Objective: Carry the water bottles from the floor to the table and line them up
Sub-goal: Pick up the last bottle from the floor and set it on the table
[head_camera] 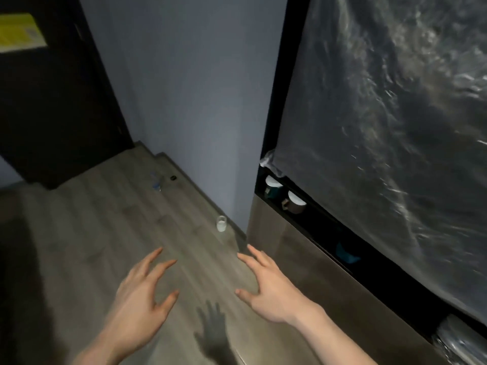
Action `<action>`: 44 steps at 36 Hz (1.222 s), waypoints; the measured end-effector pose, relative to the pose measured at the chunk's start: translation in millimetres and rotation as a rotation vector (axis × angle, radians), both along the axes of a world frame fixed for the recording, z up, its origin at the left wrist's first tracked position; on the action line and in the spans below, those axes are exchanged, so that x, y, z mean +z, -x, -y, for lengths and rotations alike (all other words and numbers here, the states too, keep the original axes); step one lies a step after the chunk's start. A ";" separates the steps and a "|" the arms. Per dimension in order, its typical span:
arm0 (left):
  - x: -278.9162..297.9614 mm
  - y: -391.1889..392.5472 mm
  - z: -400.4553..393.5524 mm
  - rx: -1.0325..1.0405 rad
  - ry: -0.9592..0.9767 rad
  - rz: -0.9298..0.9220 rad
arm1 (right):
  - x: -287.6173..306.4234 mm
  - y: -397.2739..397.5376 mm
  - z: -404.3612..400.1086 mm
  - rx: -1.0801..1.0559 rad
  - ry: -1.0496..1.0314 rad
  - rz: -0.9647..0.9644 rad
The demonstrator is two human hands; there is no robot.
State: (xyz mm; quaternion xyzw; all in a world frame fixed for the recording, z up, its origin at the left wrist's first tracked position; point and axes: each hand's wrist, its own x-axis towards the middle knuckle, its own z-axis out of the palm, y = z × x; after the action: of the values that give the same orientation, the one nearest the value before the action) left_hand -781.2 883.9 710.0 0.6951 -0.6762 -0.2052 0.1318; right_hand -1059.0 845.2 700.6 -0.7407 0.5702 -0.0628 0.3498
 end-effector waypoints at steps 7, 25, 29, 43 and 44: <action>-4.7 -88.8 85.3 0.091 -0.030 -0.041 | 3.6 -86.5 97.9 0.071 0.032 -0.061; -24.8 -322.4 312.9 -0.091 -0.004 0.009 | -11.7 -299.1 284.4 -0.050 -0.004 -0.088; -31.5 -350.1 361.1 -0.123 -0.009 0.022 | -11.7 -323.8 326.6 -0.063 -0.006 -0.112; -54.7 -431.8 560.8 -0.111 -0.036 0.015 | -51.1 -399.9 529.1 -0.092 -0.088 -0.025; -54.3 -439.0 575.4 -0.093 -0.053 0.024 | -52.0 -406.9 545.1 -0.087 -0.101 -0.029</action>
State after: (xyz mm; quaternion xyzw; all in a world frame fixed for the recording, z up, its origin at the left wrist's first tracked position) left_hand -342.2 308.5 655.7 0.6685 -0.7037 -0.2208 0.0957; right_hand -652.0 300.1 648.6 -0.6974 0.6094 -0.0386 0.3753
